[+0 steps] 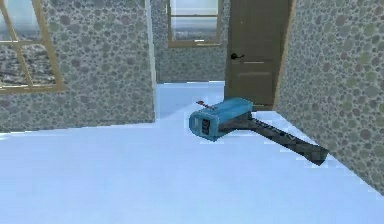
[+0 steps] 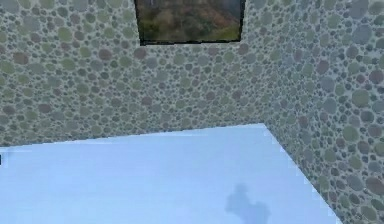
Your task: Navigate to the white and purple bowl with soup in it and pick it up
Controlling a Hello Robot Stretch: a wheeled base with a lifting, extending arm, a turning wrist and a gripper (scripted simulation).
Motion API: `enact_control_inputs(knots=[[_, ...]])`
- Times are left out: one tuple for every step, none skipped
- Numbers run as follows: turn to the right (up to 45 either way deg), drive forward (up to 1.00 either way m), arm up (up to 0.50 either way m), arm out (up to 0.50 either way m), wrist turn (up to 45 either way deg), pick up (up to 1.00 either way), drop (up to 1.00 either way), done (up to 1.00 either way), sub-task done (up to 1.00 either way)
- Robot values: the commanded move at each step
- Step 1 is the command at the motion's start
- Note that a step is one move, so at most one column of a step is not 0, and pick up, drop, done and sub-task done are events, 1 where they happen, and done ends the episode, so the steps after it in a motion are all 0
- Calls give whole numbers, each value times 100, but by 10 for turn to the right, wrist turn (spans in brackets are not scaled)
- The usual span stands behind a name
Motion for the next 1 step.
enact_control_inputs(knots=[[0, 100, 0, 0, 0, 0, 0, 0, 0]])
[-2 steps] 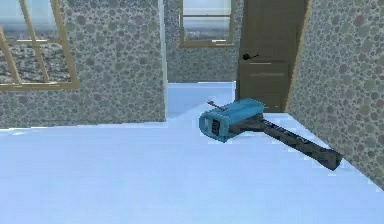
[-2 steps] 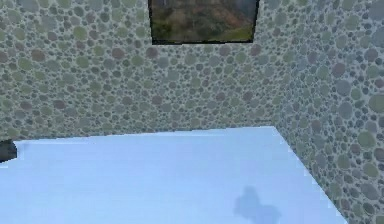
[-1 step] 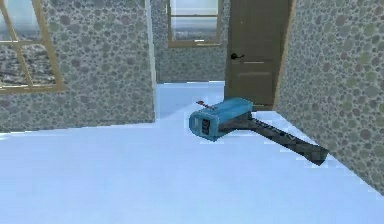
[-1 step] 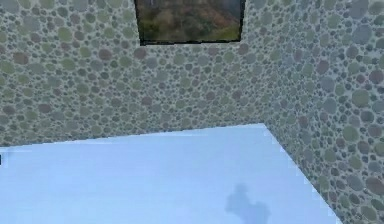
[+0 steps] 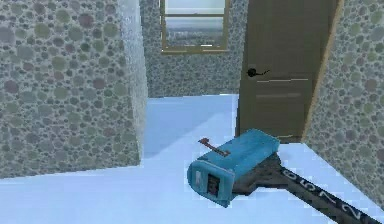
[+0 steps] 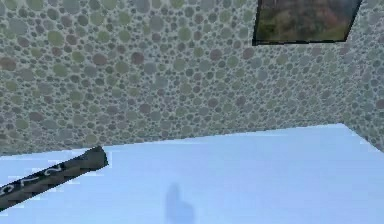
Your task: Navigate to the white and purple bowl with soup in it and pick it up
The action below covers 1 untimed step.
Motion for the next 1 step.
enact_control_inputs(knots=[[0, 100, 0, 0, 0, 0, 0, 0, 0]])
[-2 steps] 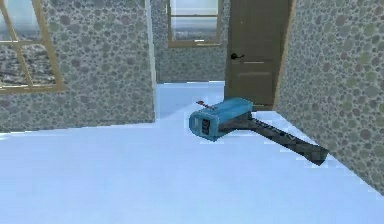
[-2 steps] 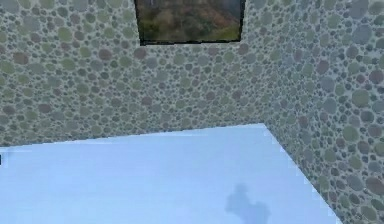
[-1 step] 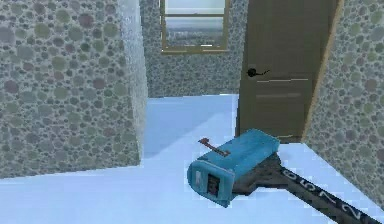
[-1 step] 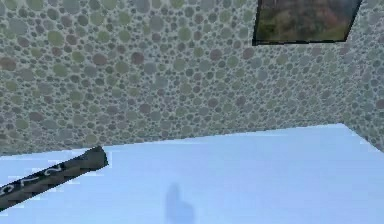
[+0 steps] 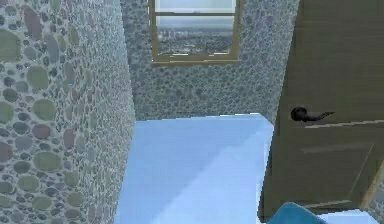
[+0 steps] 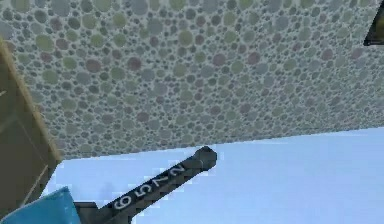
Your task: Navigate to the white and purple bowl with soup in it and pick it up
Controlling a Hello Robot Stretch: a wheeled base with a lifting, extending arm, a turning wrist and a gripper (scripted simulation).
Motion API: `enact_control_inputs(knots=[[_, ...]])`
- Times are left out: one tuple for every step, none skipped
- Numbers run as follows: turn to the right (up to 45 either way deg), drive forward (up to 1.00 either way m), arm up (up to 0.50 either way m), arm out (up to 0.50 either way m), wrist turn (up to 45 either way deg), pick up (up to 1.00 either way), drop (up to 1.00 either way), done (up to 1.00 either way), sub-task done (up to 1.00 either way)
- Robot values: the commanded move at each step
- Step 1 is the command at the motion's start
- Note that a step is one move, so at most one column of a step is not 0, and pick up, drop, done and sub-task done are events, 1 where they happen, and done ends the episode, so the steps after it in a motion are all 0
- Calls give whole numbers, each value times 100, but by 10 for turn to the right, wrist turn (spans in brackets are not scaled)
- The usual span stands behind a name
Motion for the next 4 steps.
enact_control_inputs(knots=[[0, 100, 0, 0, 0, 0, 0, 0, 0], [0, 25, 0, 0, 0, 0, 0, 0, 0], [450, 0, 0, 0, 0, 0, 0, 0, 0], [0, 45, 0, 0, 0, 0, 0, 0, 0]])
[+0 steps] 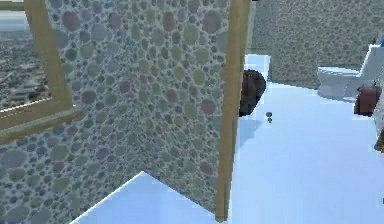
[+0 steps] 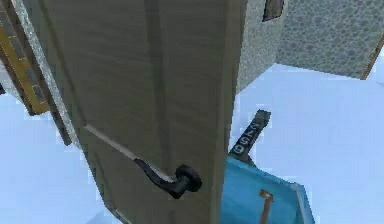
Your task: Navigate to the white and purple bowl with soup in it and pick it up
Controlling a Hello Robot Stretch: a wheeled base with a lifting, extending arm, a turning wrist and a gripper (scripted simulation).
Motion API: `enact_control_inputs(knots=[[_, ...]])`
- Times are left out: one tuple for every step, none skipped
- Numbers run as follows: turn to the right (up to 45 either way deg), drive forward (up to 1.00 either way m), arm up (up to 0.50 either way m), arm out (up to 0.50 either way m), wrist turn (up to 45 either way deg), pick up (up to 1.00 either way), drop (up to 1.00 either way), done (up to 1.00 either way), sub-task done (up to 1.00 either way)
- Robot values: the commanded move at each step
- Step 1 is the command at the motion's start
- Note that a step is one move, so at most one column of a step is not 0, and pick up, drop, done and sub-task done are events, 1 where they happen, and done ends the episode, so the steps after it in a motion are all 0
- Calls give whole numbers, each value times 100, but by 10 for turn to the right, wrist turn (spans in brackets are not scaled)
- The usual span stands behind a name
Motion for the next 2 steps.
enact_control_inputs(knots=[[-450, 0, 0, 0, 0, 0, 0, 0, 0], [-150, 0, 0, 0, 0, 0, 0, 0, 0]])
